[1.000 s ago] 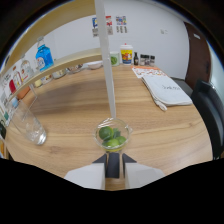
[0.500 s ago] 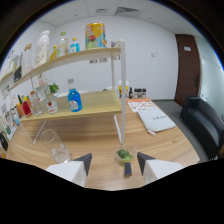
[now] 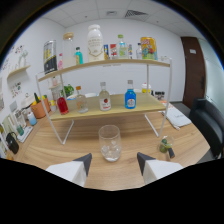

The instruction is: Make me a cup of Mojito.

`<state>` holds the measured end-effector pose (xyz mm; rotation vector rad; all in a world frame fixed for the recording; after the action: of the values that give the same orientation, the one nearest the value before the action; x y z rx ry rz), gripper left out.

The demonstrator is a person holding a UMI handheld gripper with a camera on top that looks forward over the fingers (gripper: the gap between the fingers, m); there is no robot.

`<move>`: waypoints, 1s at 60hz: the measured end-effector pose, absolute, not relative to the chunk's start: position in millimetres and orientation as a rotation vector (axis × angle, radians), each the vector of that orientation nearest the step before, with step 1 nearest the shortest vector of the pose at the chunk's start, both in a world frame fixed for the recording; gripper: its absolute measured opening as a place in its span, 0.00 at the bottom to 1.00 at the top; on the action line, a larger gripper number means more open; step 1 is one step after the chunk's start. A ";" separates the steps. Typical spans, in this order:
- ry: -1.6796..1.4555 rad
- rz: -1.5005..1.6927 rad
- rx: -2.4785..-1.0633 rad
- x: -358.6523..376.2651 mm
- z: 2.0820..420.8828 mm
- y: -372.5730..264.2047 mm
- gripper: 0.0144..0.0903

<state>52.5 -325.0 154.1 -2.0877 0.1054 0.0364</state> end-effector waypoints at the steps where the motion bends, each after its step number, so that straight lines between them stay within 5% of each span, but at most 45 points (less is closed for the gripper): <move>1: 0.101 0.036 -2.087 50.3 155.3 -322.4 0.92; 22: 0.033 0.043 -1.989 24.6 224.5 -224.2 0.93; 38: 0.031 0.021 -2.005 27.4 218.7 -146.1 0.90; 46: 0.053 0.011 -2.043 32.3 200.0 -122.9 0.73; 60: 0.064 0.006 -2.060 38.9 184.7 -109.5 0.28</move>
<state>38.9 -109.5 184.7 -2.0595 0.0644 0.0057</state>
